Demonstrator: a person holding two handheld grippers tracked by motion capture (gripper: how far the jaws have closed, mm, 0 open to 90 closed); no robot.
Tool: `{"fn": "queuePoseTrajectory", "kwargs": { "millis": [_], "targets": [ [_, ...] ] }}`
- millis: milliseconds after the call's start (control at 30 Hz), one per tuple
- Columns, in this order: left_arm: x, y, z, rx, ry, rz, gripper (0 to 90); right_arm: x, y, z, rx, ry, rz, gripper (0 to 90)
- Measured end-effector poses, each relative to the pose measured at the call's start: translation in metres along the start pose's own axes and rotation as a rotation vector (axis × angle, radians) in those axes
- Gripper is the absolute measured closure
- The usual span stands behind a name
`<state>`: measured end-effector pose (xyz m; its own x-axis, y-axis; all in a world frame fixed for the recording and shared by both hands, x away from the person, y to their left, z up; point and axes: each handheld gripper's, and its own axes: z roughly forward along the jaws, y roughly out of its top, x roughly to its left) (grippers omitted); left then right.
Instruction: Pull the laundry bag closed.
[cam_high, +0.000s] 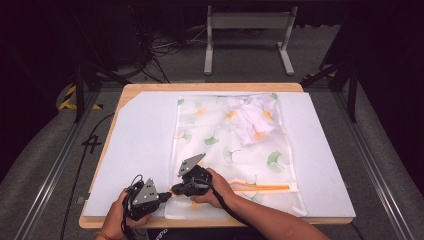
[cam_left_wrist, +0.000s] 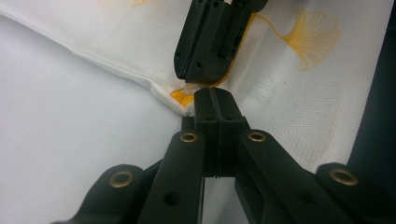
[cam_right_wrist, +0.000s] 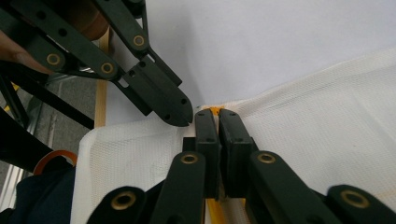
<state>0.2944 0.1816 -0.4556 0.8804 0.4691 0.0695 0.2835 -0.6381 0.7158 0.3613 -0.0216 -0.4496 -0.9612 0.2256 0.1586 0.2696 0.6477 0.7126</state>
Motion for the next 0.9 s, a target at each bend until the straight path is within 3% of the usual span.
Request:
{"fn": "queuePoseTrajectory", "kwargs": {
  "millis": [300,367,833,900],
  "targets": [
    [0.001,0.0,0.0,0.001,-0.002,-0.001,90.0,0.009,-0.001,0.001,0.007,-0.069,-0.077,87.9],
    [0.0,0.0,0.0,0.002,0.0,-0.001,90.0,0.012,-0.002,0.001,0.009,-0.097,-0.12,90.0],
    [0.001,0.001,0.0,-0.001,-0.002,-0.014,90.0,0.011,-0.007,-0.005,-0.002,-0.096,-0.139,90.0],
    [0.003,0.003,-0.002,-0.028,0.01,-0.045,90.0,0.011,-0.006,-0.006,0.002,-0.105,-0.151,90.0]
  ]
}}
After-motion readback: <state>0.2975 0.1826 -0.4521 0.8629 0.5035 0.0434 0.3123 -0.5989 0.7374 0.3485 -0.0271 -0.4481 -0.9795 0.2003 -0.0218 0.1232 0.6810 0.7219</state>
